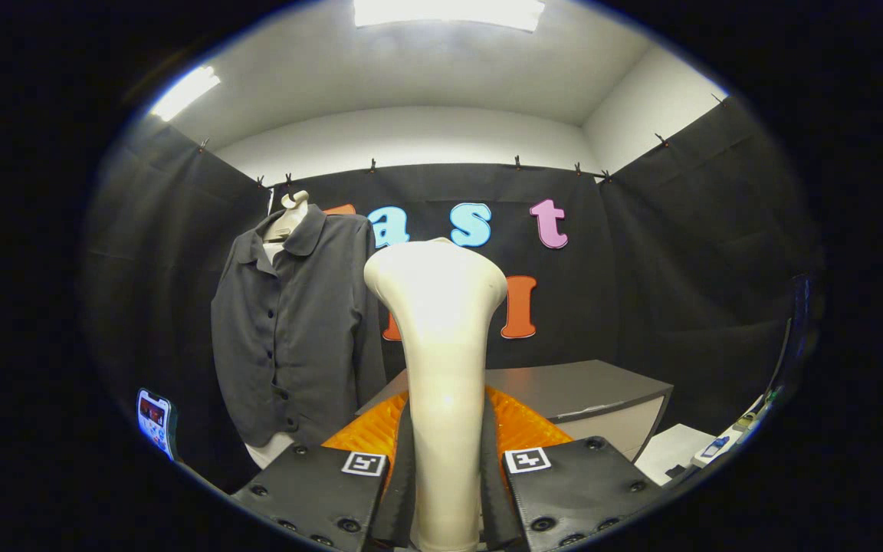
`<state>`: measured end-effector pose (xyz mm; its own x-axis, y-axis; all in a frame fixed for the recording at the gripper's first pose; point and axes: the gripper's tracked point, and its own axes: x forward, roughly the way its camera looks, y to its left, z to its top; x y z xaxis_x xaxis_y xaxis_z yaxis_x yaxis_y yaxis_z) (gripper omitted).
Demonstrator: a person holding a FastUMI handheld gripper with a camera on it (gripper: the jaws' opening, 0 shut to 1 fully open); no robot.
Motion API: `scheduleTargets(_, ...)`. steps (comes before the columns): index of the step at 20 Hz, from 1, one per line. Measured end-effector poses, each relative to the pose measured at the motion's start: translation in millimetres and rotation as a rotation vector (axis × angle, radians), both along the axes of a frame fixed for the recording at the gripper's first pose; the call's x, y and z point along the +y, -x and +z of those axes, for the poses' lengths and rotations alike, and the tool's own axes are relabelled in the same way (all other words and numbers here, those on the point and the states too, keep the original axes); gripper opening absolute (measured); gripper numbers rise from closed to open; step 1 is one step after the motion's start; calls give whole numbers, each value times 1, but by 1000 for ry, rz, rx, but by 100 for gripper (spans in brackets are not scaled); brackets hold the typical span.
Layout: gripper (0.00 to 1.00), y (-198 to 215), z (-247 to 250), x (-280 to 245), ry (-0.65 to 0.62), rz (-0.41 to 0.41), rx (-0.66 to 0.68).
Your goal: Iron the clothes twice with a garment steamer, once on the left side and once on the right side.
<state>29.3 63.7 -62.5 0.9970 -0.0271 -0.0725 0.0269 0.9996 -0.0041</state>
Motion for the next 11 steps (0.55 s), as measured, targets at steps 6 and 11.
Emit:
scheduleTargets(6, 42, 2, -9, -14, 5, -22, 15)
scheduleTargets(11, 42, 0, -13, -15, -2, -25, 18)
